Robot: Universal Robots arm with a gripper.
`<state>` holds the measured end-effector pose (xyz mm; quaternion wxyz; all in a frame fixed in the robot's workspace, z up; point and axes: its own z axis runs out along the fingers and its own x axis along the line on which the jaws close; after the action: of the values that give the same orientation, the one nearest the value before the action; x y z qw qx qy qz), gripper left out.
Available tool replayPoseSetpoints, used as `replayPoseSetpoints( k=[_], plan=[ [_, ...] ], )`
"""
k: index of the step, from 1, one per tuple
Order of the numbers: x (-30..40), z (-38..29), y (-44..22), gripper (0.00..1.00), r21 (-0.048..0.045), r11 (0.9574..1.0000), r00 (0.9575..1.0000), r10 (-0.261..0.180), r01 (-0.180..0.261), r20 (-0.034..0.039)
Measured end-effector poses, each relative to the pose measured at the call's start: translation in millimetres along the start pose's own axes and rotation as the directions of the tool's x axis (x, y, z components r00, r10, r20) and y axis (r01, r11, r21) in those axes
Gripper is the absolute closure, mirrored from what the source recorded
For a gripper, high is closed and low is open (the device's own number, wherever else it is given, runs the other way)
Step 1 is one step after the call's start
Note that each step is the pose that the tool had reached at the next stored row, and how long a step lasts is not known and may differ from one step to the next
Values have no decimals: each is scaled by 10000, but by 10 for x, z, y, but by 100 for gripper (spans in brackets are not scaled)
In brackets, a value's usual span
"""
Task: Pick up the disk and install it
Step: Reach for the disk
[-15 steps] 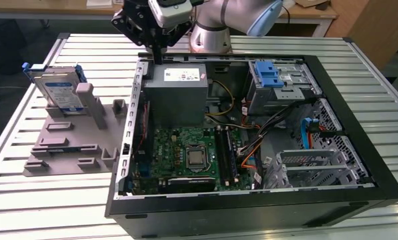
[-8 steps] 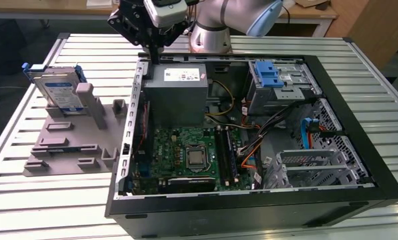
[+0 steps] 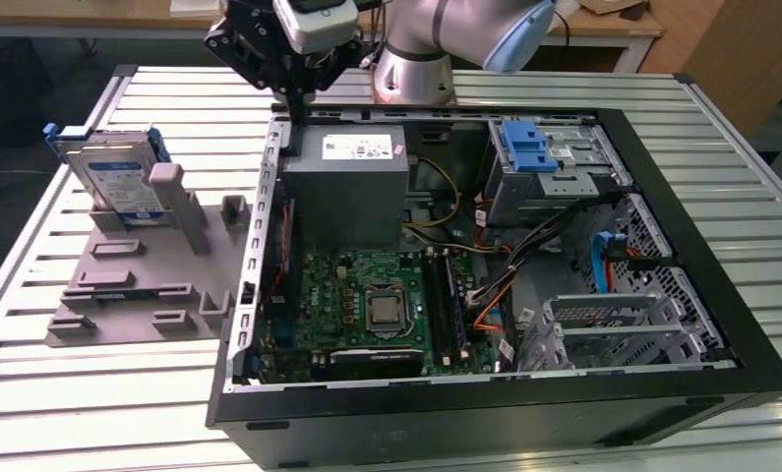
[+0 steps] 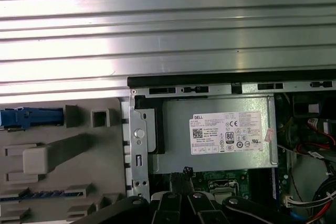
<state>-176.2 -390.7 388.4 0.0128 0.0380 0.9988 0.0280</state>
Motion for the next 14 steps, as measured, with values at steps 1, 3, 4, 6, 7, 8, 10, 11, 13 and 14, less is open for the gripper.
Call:
replayPoseSetpoints(
  k=[1, 3, 4, 6, 7, 8, 10, 11, 13, 14],
  plan=[
    [7, 1, 2, 89, 0, 10000, 10000, 0, 0, 0],
    [22, 2, 4, 89, 0, 10000, 10000, 0, 0, 1],
    [30, 3, 6, 89, 0, 10000, 10000, 0, 0, 0],
    [45, 4, 9, 89, 0, 10000, 10000, 0, 0, 0],
    [53, 5, 11, 89, 0, 10000, 10000, 0, 0, 0],
    [60, 5, 12, 89, 0, 10000, 10000, 0, 0, 0],
    [75, 7, 15, 89, 0, 10000, 10000, 0, 0, 0],
    [83, 7, 17, 89, 1, 10000, 10000, 0, 0, 0],
    [98, 9, 20, 89, 1, 10000, 10000, -1, 1, 0],
    [105, 10, 21, 89, 0, 10000, 10000, 0, 0, 0]
  ],
)
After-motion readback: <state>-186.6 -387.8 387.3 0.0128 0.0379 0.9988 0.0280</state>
